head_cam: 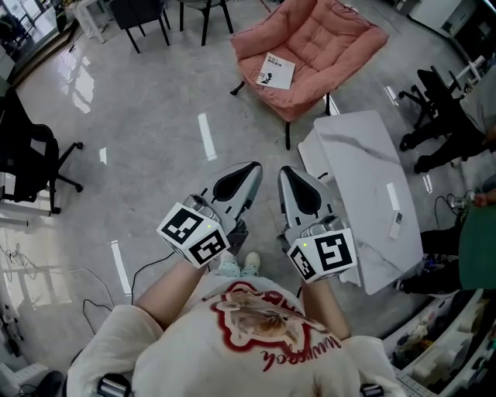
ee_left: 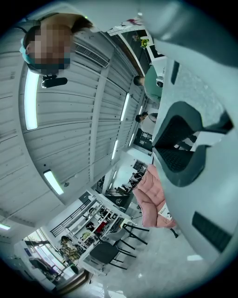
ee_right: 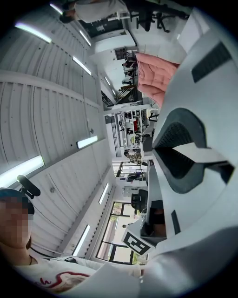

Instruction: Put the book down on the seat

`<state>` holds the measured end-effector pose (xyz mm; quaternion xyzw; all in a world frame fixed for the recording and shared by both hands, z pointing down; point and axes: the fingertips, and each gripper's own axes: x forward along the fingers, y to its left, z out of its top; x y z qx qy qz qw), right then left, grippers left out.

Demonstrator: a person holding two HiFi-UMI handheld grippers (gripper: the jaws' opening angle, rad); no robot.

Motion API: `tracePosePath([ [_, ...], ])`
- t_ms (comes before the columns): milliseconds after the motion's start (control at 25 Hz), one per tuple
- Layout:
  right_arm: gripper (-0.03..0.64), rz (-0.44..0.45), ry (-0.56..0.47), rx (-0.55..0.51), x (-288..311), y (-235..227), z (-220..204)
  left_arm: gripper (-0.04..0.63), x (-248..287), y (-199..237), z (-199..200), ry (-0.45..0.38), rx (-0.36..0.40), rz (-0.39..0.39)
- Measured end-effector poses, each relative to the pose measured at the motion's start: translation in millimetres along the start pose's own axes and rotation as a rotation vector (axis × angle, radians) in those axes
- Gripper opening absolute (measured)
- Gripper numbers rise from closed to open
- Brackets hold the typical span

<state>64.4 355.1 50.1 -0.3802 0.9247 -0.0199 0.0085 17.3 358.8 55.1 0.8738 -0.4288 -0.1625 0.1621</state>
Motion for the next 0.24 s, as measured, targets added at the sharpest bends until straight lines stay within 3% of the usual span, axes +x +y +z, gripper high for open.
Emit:
tracePosePath([
  [240, 0.000, -0.001, 0.002, 0.001, -1.8, -1.3, -1.9, 0.003, 2.9, -3.1, 0.6, -0.010, -0.004, 0.000],
])
